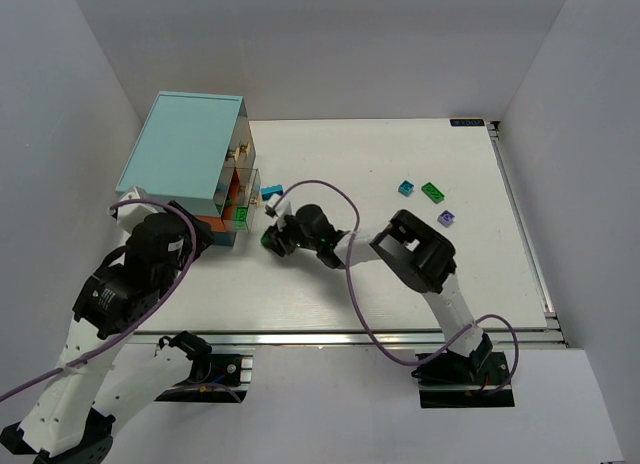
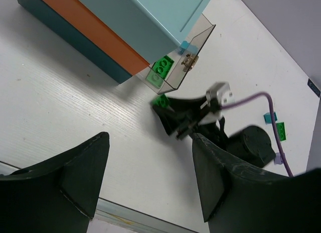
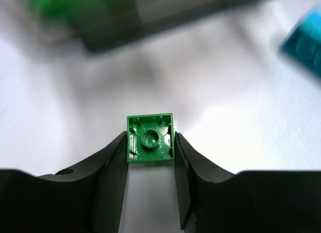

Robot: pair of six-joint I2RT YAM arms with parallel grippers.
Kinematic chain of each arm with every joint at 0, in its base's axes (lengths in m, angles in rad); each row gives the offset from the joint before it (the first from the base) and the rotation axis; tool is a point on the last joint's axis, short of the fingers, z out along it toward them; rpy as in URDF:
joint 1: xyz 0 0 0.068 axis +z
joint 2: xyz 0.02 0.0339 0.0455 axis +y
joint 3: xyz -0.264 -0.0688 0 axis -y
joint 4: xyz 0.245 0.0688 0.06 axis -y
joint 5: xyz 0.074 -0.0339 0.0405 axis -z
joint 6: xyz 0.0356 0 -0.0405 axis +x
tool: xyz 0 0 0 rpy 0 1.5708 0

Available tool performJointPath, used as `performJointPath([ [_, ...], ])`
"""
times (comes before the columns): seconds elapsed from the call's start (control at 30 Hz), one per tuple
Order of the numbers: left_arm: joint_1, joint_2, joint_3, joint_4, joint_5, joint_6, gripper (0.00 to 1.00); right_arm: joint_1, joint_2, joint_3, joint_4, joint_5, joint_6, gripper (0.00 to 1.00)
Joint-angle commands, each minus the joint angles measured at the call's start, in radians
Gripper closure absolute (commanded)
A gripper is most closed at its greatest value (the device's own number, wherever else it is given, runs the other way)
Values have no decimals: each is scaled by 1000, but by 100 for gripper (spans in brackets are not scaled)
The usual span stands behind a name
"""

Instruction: Sort the legos into containers by color

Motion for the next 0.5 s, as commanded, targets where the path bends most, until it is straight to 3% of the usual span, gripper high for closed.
performJointPath([
  [0.0,5,-19,-7,19,-26,-29,23,-18,-192,-165,118,-68,-56,81],
  [0.1,5,-25,-27,49,-21,-21,23,-48,-346,-253,48,-156,-114,82],
  [0.13,-4,-33,-32,58,-20,-19,23,-76,-387,-256,-43,-203,-130,83],
  [0.3,-5,-44,-72,137,5,13,23,-129,-559,-215,-194,-291,-205,92],
  [0.47,-5,-50,-98,201,20,46,23,-146,-483,6,-332,-371,-199,92],
])
